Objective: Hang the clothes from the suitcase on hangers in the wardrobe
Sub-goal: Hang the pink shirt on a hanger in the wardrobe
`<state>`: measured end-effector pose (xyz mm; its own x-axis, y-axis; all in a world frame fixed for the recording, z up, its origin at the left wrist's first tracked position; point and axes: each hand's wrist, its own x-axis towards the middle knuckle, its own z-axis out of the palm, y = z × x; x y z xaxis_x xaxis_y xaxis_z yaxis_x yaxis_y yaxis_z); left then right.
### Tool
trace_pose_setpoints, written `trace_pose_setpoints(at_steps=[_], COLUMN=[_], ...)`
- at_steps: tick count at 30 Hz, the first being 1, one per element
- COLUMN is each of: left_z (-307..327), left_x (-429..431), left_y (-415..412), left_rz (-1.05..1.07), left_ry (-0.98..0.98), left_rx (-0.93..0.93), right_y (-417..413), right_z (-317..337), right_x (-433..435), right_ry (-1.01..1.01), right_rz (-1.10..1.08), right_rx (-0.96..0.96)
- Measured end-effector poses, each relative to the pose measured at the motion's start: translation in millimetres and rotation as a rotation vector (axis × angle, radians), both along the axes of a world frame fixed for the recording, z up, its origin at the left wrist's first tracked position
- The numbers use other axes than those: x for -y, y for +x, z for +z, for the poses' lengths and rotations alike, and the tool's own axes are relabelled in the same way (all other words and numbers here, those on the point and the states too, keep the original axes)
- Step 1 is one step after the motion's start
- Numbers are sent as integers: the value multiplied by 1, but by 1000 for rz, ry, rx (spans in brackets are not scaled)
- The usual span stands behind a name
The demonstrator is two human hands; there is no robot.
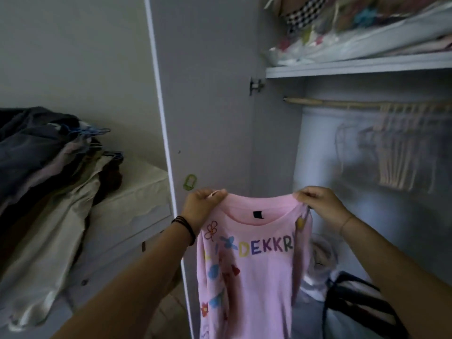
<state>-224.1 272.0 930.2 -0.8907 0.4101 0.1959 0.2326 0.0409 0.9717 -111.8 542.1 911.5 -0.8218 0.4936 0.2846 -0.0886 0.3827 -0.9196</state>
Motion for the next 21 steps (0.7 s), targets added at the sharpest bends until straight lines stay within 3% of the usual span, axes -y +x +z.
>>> trace_pose_setpoints(at_steps=[5, 10, 14, 17, 21], left_z=[18, 30, 35, 38, 42], left_x=[-74, -146, -198, -231, -261], left_y=[-18, -42, -67, -86, -110], left_rz=[-146, -301, -398, -431, -442], left_ry=[-24, -93, -123, -128, -138], left_rx=[-111, -137, -123, -120, -142], right_y=[-20, -68, -110, -138, -167], right_z=[3, 39, 59, 62, 67], right_x=[-72, -167, -251, -299, -330], right_ry=[-49, 45, 0, -114, -401], right_rz=[-92, -460, -595, -578, -429], right_rx=[6, -126, -64, 79, -7])
